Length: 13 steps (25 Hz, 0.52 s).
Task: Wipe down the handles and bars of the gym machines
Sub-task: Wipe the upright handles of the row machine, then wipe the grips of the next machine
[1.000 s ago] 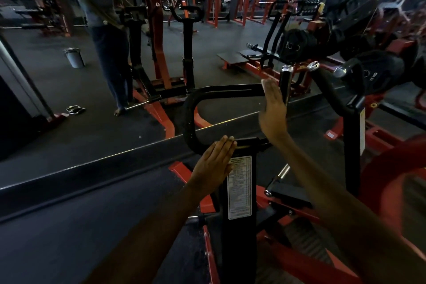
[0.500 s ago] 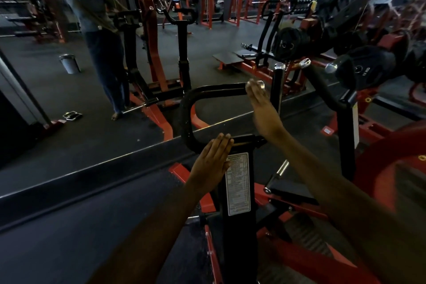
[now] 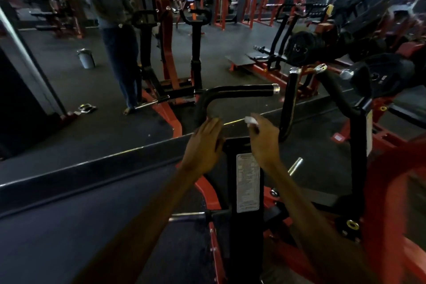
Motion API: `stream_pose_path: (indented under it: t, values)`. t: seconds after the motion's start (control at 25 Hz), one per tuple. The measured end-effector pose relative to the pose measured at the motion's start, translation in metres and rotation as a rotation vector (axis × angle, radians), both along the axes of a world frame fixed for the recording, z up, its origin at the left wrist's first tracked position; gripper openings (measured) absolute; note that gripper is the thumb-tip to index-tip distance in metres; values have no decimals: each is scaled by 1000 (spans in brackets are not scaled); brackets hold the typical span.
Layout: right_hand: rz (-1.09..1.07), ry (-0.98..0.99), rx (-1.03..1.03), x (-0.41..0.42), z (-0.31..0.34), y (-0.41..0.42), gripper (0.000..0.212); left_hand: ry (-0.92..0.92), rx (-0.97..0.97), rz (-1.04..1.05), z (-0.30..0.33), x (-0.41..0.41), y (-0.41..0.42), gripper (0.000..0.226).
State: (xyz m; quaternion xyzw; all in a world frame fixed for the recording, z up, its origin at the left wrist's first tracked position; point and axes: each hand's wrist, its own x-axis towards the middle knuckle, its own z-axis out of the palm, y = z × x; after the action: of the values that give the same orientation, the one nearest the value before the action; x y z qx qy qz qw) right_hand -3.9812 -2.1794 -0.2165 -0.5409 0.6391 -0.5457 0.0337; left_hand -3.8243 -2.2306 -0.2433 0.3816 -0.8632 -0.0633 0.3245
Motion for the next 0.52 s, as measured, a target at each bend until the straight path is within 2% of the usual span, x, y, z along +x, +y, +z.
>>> stream_pose_path:
  t: [0.12, 0.28, 0.4, 0.52]
  values:
    - [95, 81, 14, 35, 7, 3, 19, -31, 51, 130, 17, 42, 6, 42]
    - [242, 97, 15, 81, -21, 0, 14, -96, 131, 302, -5, 92, 20, 39]
    - [340, 27, 130, 111, -47, -14, 16, -111, 163, 352, -30, 116, 17, 37]
    - [408, 148, 261, 130, -84, -51, 14, -139, 189, 358, -46, 136, -8, 33]
